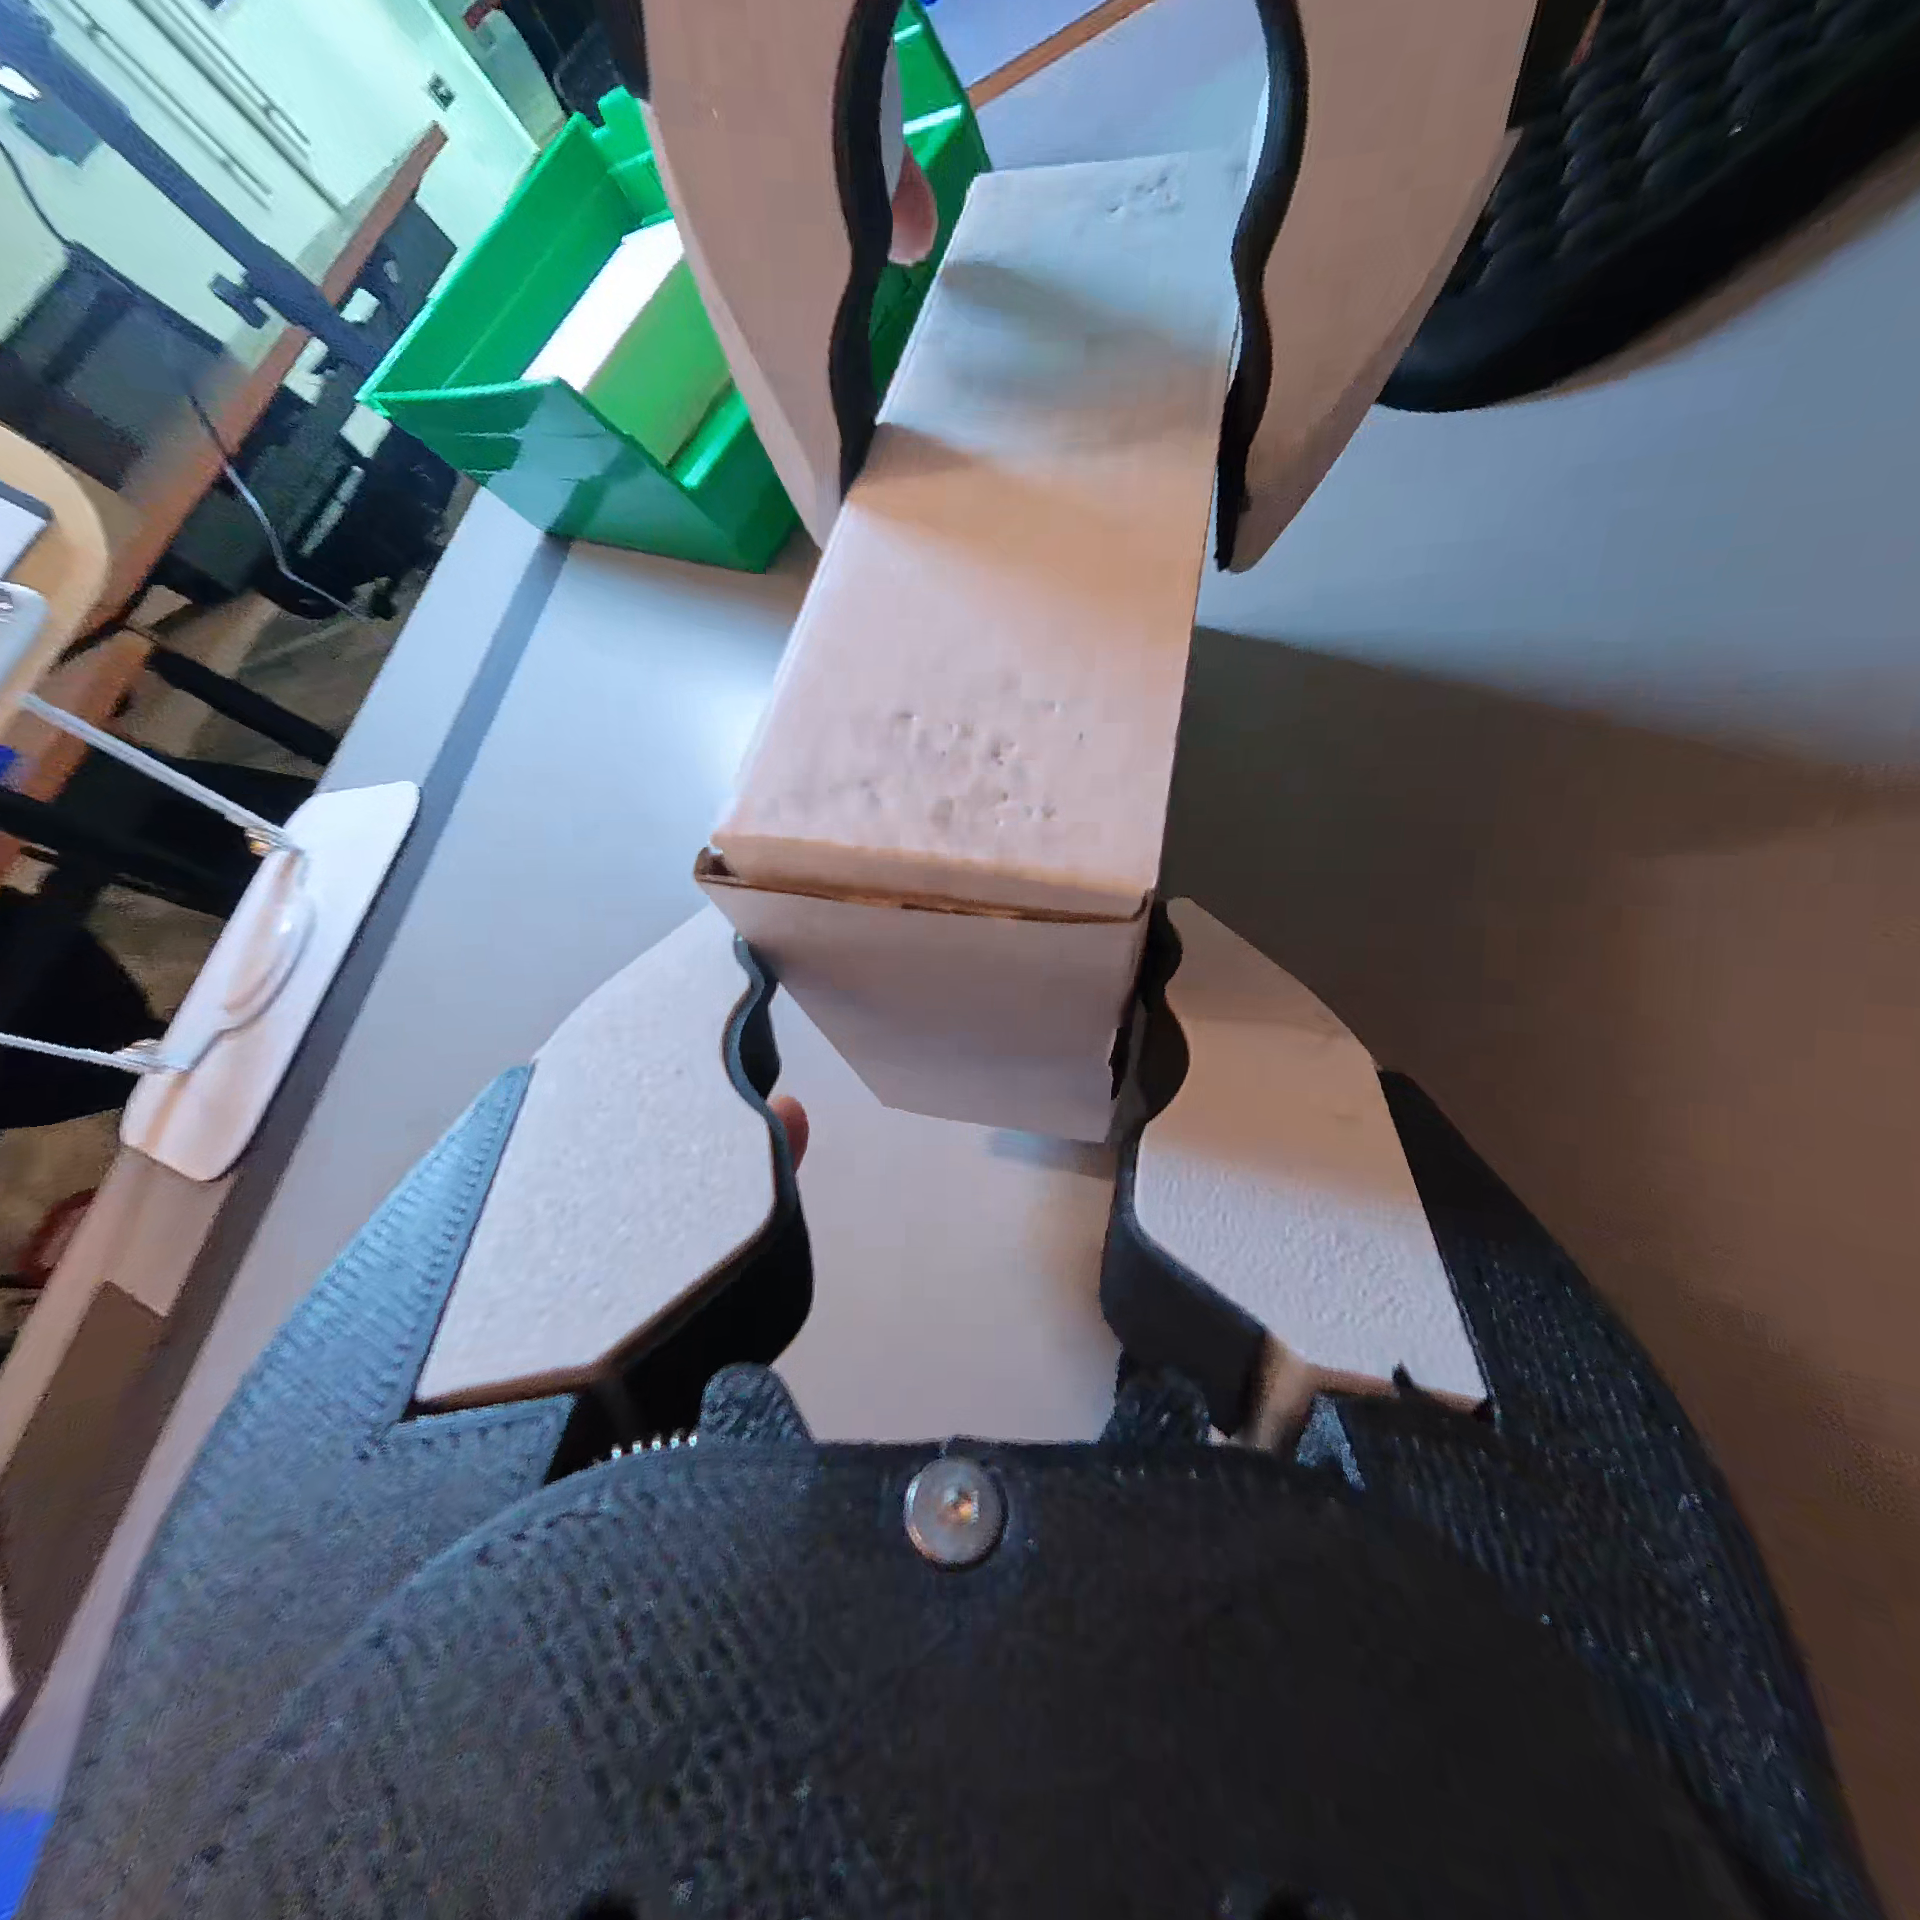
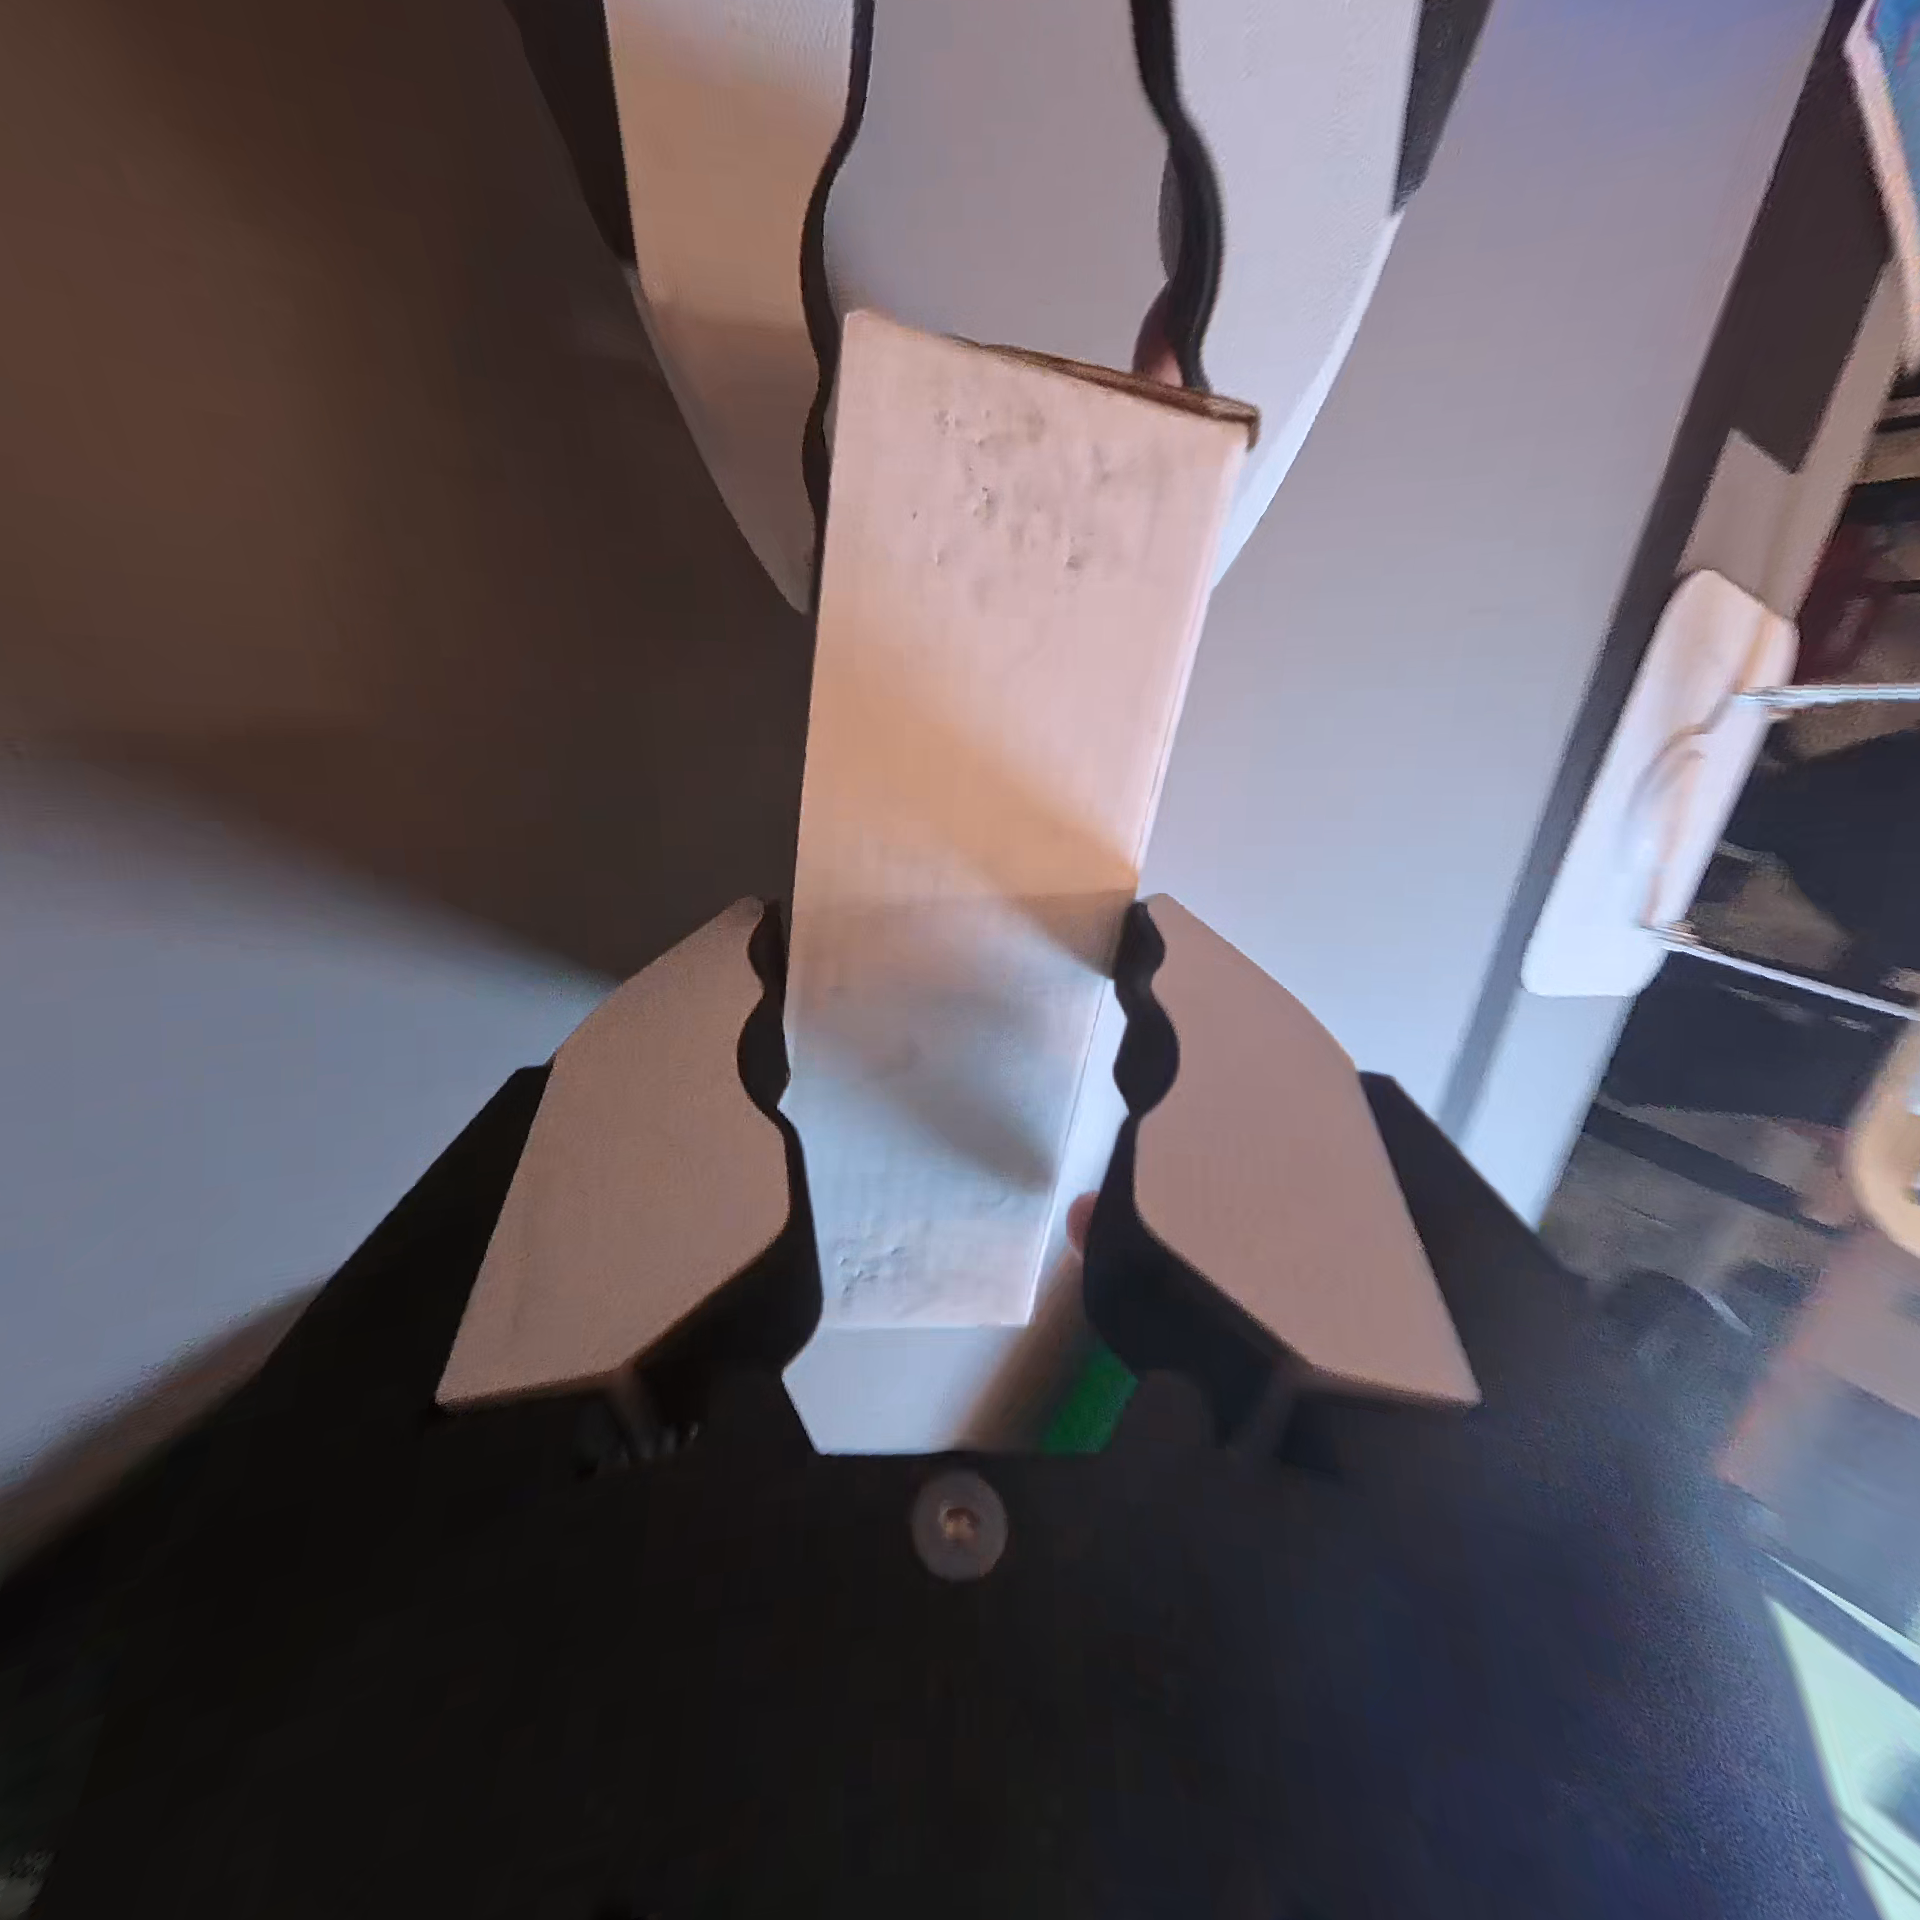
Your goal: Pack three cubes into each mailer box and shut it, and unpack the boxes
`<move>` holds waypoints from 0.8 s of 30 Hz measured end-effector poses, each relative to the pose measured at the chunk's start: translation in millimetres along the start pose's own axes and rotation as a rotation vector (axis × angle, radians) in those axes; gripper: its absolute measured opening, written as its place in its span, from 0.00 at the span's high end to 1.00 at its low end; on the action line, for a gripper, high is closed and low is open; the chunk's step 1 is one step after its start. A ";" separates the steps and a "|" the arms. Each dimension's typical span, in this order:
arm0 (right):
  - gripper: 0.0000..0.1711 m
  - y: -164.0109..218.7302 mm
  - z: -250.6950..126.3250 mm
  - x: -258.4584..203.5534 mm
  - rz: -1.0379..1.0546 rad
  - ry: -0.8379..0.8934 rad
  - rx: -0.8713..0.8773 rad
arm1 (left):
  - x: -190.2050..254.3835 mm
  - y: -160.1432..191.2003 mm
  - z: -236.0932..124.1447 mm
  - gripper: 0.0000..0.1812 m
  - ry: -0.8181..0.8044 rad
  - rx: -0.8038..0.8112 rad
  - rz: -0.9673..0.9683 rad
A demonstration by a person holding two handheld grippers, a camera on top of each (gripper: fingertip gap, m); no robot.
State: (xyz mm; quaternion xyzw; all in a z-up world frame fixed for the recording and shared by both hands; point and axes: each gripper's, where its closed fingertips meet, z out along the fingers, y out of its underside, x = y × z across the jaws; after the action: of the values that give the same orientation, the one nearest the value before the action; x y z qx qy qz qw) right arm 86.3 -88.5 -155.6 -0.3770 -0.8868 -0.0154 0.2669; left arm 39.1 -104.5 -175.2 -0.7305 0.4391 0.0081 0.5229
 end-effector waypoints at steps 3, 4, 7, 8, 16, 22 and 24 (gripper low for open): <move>0.64 4.9 -4.2 11.8 -0.057 0.094 -0.030 | -8.7 -10.5 -6.7 0.62 -0.077 0.050 0.016; 0.64 9.2 -7.0 16.1 -0.045 0.108 -0.039 | -15.8 -14.4 -11.2 0.60 -0.107 0.072 -0.012; 0.64 33.8 -26.3 40.8 0.005 0.195 -0.088 | -41.2 -21.1 -31.2 0.60 -0.153 0.165 -0.155; 0.64 45.9 -37.2 54.8 0.031 0.244 -0.112 | -49.9 -20.5 -38.3 0.61 -0.164 0.196 -0.211; 0.65 199.7 -102.0 173.8 0.224 0.623 -0.444 | -68.2 -5.5 -50.1 0.66 -0.201 0.244 -0.343; 0.65 301.1 -51.3 212.9 0.236 0.691 -0.614 | -68.1 8.1 -46.2 0.67 -0.191 0.218 -0.407; 0.65 323.5 -30.8 222.0 0.217 0.712 -0.647 | -69.0 14.3 -45.2 0.68 -0.196 0.206 -0.422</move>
State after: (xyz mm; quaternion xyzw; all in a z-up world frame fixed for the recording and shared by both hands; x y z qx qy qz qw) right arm 192.2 282.5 -77.8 -0.5021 -0.6457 -0.3901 0.4227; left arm -32.9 -96.6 -133.1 -0.7448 0.2223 -0.0751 0.6247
